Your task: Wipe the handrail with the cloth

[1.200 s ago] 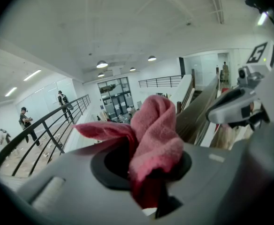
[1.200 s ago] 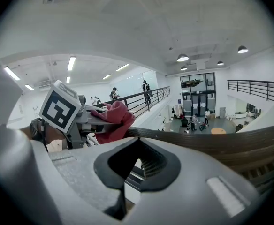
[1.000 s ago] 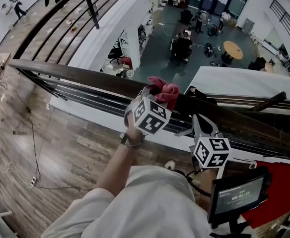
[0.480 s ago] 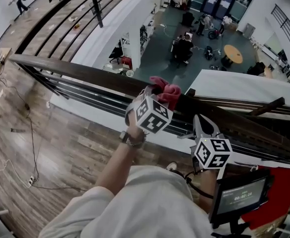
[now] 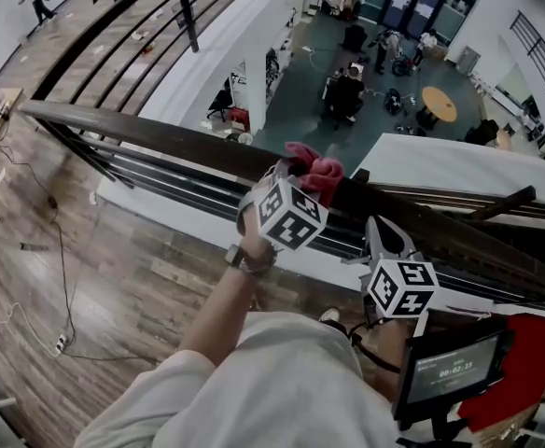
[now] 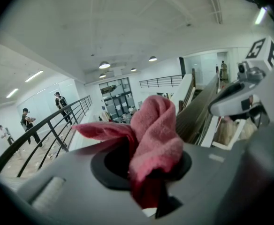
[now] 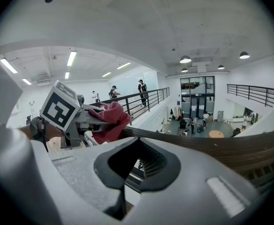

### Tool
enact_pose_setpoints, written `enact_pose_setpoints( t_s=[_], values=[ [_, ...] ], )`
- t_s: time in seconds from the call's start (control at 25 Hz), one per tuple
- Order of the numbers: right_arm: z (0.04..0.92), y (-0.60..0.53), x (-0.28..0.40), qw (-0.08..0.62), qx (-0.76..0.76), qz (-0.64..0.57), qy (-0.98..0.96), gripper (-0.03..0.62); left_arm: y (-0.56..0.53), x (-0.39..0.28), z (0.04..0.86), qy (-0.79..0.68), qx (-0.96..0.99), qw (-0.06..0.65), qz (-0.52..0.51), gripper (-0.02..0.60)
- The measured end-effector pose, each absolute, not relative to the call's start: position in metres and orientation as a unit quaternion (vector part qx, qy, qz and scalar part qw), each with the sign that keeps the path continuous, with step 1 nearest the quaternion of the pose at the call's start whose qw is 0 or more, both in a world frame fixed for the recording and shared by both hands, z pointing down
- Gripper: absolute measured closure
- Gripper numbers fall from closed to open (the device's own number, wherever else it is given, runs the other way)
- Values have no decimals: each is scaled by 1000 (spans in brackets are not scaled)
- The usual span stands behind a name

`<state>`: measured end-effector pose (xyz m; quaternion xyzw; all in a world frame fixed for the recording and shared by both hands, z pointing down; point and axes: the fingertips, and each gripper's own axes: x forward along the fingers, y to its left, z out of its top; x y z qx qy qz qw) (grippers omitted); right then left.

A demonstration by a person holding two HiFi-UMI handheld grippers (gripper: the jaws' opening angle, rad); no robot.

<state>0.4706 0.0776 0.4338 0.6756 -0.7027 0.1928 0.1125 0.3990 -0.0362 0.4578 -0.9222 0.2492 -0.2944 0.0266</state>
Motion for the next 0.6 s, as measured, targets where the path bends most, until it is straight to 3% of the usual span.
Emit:
enact_pose_setpoints(
  t_s=[0.6],
  values=[
    [437,38,412,105,671,197,-707,591,-74,336,455,250,-920,28,-299,451]
  ],
)
